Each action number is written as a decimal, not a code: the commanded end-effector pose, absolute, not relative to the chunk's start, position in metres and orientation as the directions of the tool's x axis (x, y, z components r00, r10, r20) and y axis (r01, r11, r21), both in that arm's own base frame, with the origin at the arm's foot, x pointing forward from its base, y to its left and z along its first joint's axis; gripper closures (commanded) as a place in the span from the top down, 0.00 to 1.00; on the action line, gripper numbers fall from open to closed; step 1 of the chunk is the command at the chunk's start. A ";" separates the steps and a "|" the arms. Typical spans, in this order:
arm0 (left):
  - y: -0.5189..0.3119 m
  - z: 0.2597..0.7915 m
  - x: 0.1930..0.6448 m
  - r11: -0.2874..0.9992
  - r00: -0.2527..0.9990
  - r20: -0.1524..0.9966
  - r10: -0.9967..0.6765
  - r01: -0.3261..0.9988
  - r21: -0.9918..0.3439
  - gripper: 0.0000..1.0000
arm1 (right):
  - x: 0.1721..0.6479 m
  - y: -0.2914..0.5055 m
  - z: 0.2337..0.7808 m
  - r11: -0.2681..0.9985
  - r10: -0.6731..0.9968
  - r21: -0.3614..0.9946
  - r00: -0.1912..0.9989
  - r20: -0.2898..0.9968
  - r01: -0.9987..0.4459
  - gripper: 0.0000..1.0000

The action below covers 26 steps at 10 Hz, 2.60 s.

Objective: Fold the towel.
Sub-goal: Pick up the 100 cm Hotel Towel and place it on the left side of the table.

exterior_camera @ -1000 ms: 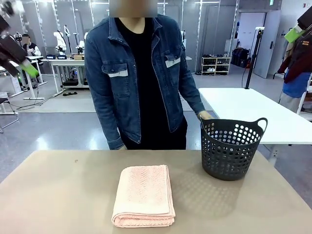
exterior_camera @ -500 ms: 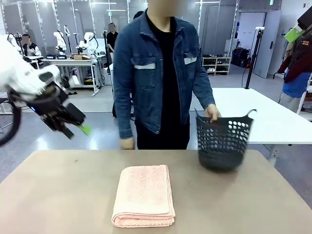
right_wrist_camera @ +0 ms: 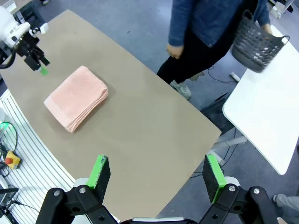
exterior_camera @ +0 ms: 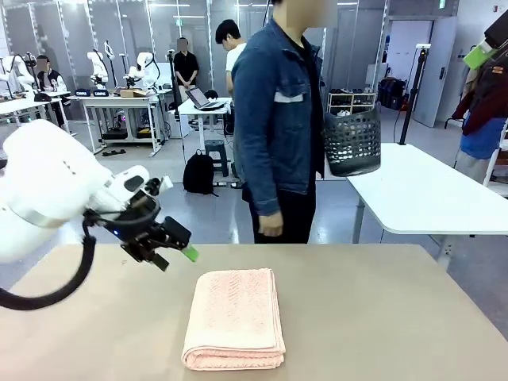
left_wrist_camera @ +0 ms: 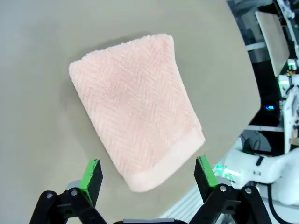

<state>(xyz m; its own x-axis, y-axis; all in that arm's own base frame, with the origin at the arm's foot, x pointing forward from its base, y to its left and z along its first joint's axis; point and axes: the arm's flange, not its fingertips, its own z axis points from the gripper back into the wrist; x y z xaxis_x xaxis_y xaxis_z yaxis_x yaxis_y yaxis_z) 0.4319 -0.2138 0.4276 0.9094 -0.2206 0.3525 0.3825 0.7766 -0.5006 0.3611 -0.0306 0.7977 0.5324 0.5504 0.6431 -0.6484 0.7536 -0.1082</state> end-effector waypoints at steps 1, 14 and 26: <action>-0.218 0.383 0.436 0.755 0.898 0.410 -0.159 0.378 -0.536 1.00 | 0.361 -0.032 0.799 0.754 0.551 -0.103 0.539 0.637 -0.649 1.00; -0.235 0.264 0.438 0.717 0.942 0.317 0.109 0.147 -0.682 1.00 | 0.361 -0.032 0.799 0.754 0.551 -0.103 0.539 0.637 -0.649 1.00; -0.202 0.263 0.448 0.600 0.969 0.242 0.041 0.170 -0.782 0.00 | 0.361 -0.032 0.799 0.754 0.551 -0.103 0.539 0.637 -0.649 1.00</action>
<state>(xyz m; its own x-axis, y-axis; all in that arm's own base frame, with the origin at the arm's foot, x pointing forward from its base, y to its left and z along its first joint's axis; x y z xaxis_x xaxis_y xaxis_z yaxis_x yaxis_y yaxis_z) 0.4491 -0.2131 0.2628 0.9690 0.0926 0.2291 0.1207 0.6314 -0.7660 0.3610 -0.0307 0.7980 0.5324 0.5505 0.6430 -0.6486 0.7534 -0.1080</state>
